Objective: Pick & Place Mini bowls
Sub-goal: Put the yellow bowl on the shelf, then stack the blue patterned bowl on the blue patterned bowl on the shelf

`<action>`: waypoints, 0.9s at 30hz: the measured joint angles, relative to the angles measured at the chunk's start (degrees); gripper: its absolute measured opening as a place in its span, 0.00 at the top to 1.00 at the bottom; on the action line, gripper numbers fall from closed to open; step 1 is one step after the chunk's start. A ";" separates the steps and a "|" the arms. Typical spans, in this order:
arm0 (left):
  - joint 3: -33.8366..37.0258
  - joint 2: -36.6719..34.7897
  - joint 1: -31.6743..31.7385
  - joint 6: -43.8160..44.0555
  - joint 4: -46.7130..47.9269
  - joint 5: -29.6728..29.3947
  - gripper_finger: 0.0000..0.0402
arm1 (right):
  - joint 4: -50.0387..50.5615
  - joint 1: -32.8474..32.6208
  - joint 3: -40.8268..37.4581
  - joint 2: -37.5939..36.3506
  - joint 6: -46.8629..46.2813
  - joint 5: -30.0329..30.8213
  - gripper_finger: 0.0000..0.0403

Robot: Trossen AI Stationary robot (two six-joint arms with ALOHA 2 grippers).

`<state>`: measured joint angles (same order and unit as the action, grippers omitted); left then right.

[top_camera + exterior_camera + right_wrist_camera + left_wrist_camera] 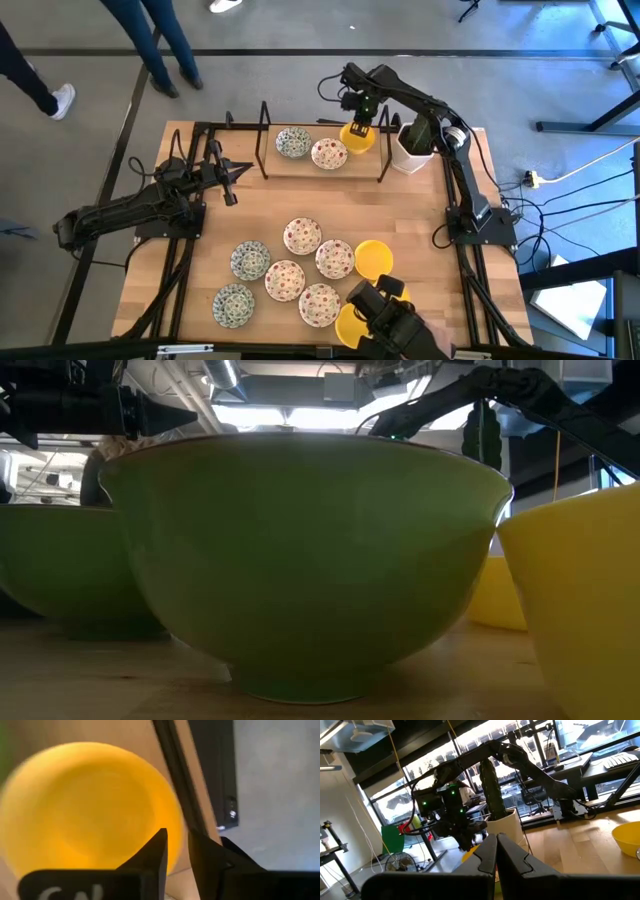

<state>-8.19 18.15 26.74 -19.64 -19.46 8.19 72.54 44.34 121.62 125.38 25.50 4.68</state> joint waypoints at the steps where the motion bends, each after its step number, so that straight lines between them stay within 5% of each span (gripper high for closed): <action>1: 0.00 0.00 -0.02 0.00 0.00 0.00 0.99 | -0.16 0.00 0.00 0.00 -0.01 1.06 0.80; 27: 0.00 0.00 -0.02 -0.02 -0.02 0.02 0.99 | 0.66 -1.42 0.04 -5.89 0.36 -1.63 0.79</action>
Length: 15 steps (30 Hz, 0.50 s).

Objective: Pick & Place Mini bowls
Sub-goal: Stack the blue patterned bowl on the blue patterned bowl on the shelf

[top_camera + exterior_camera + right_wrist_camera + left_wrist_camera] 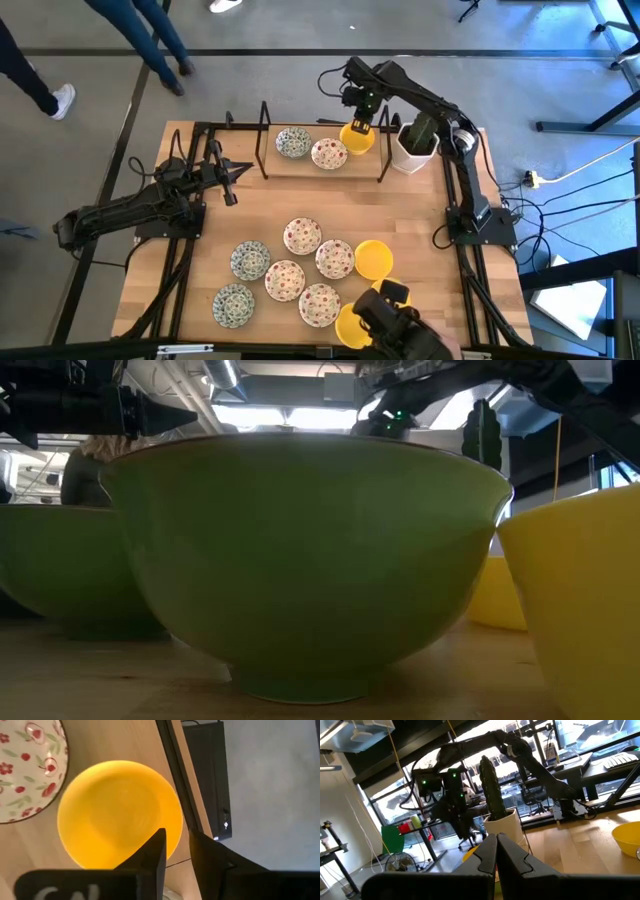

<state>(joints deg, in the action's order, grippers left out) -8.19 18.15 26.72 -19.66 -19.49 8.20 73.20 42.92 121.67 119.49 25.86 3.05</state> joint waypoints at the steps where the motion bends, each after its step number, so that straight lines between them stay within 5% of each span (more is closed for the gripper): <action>1: 0.00 0.00 0.02 0.00 0.02 0.00 0.99 | 0.01 0.00 0.00 -0.21 -0.04 -0.31 0.79; 15: 0.00 0.00 0.02 -0.04 0.00 0.00 0.99 | 0.43 -0.32 0.00 -0.49 -0.13 -4.23 0.79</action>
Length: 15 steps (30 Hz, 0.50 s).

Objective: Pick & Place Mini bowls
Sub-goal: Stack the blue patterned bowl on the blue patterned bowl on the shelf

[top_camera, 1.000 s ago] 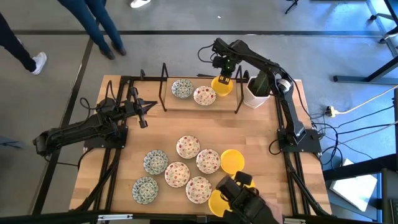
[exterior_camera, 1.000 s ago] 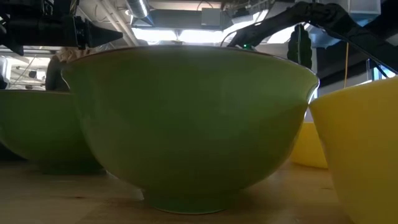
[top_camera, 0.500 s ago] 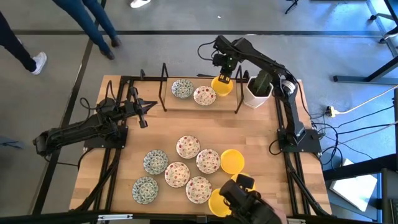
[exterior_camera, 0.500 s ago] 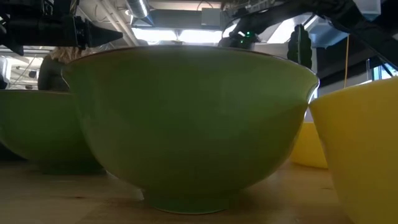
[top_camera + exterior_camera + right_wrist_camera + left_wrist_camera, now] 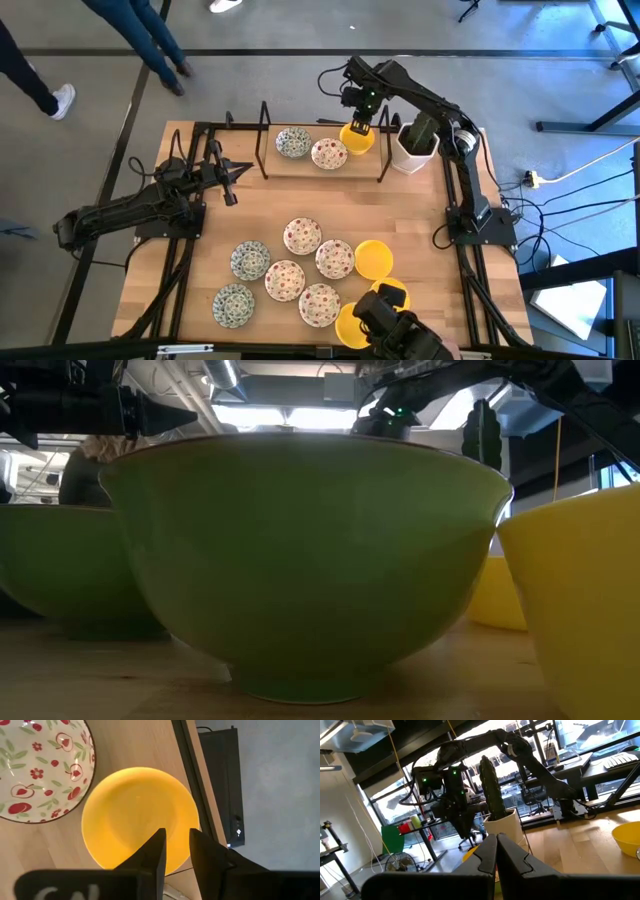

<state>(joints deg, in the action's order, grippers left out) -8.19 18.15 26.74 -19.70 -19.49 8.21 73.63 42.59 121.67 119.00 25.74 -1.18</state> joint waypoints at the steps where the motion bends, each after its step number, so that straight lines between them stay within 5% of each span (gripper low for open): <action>1: 0.00 0.00 -0.02 -0.02 0.00 -0.02 0.99 | -0.15 -0.09 0.00 0.00 0.02 0.01 0.79; 10: 0.00 0.00 -0.02 0.00 0.00 -0.01 0.99 | -0.95 -3.40 5.16 -4.31 0.14 -0.54 0.89; 15: 0.00 0.00 0.00 0.00 0.00 -0.02 0.99 | -2.77 -7.52 7.54 -12.32 0.15 -6.21 0.99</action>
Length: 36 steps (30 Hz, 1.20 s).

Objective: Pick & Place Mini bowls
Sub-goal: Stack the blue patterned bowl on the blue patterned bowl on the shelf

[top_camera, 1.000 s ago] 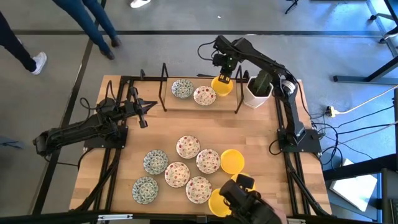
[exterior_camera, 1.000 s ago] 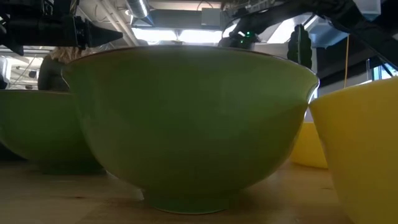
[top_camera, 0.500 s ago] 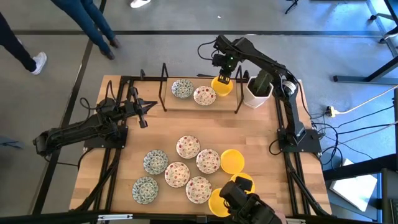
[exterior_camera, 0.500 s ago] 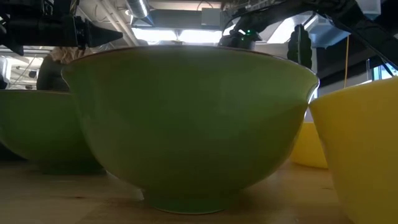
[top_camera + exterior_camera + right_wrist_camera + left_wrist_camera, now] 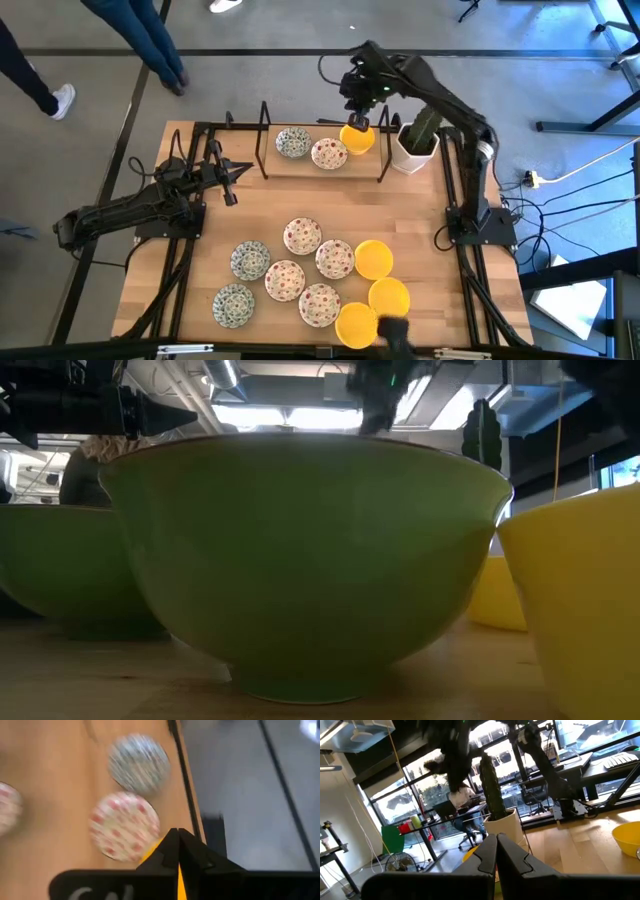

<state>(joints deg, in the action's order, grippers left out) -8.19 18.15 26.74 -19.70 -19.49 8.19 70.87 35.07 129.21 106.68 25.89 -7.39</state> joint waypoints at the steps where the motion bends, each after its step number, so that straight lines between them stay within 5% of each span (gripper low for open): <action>1: 0.00 0.00 0.00 0.00 0.00 0.02 0.99 | -0.77 -0.90 0.00 -2.13 -0.28 -1.20 0.98; 12: 0.00 0.00 -0.02 0.02 0.02 0.02 0.99 | 0.31 -13.21 -0.08 -25.08 -7.76 -2.77 0.98; 17: 0.00 0.00 -0.01 0.81 0.00 0.00 0.99 | -0.95 -18.97 -7.65 -35.94 -10.57 -2.79 0.99; 27: 0.00 0.00 -0.01 1.34 0.00 0.02 0.99 | -30.39 -20.75 -52.21 -62.35 -11.70 -1.98 0.99; 36: 0.00 0.00 -0.02 1.59 0.00 0.02 0.99 | -60.94 -20.72 -87.61 -80.16 -13.00 -13.98 0.99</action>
<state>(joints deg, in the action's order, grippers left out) -8.19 18.15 26.72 -18.12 -19.49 8.21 9.93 14.35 41.60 26.52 12.89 -21.37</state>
